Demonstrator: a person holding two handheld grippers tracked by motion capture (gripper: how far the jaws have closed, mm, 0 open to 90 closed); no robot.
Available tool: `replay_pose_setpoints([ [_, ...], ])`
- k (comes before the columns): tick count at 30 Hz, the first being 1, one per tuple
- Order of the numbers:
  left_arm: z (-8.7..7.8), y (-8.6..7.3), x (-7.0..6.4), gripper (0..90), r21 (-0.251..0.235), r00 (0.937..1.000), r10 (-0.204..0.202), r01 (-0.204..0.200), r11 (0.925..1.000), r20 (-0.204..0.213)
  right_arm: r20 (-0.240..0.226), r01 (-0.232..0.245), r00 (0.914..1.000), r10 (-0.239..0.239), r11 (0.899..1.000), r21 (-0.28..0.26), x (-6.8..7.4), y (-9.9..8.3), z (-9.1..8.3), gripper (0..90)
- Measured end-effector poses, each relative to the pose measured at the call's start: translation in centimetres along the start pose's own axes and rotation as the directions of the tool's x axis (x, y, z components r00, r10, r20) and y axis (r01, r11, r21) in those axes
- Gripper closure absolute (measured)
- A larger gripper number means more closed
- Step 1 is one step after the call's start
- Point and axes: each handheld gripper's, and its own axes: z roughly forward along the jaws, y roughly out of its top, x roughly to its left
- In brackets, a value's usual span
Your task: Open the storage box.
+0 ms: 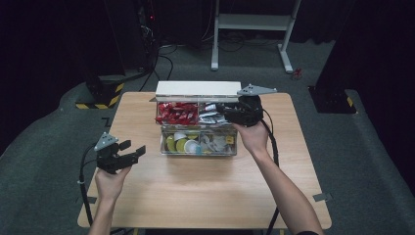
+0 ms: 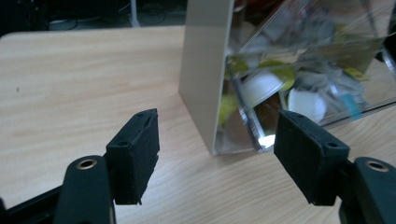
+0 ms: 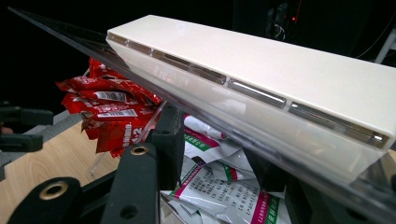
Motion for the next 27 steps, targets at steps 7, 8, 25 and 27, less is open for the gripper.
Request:
replay_pose_setpoints([
  [7,-0.7,2.8,-1.7,33.2,-0.020,0.9989,0.037,-0.037,0.9991,0.027,-0.001,-0.001,1.0000,0.001,1.000,0.001,0.0,0.0,0.0,59.4],
  [8,-0.9,3.2,-1.9,33.2,-0.026,0.9986,0.043,-0.042,0.9988,0.031,-0.002,-0.001,1.0000,0.001,1.000,0.003,-0.1,0.1,0.0,59.4],
  [25,0.3,9.4,-6.6,36.6,-0.060,0.9862,0.159,-0.156,0.9860,0.048,-0.008,-0.012,0.9999,0.012,1.000,0.000,-0.2,0.1,0.0,59.9],
  [27,0.6,9.6,-6.7,37.2,-0.056,0.9856,0.163,-0.160,0.9855,0.046,-0.009,-0.012,0.9999,0.012,1.000,0.000,-0.2,0.1,0.0,59.9],
])
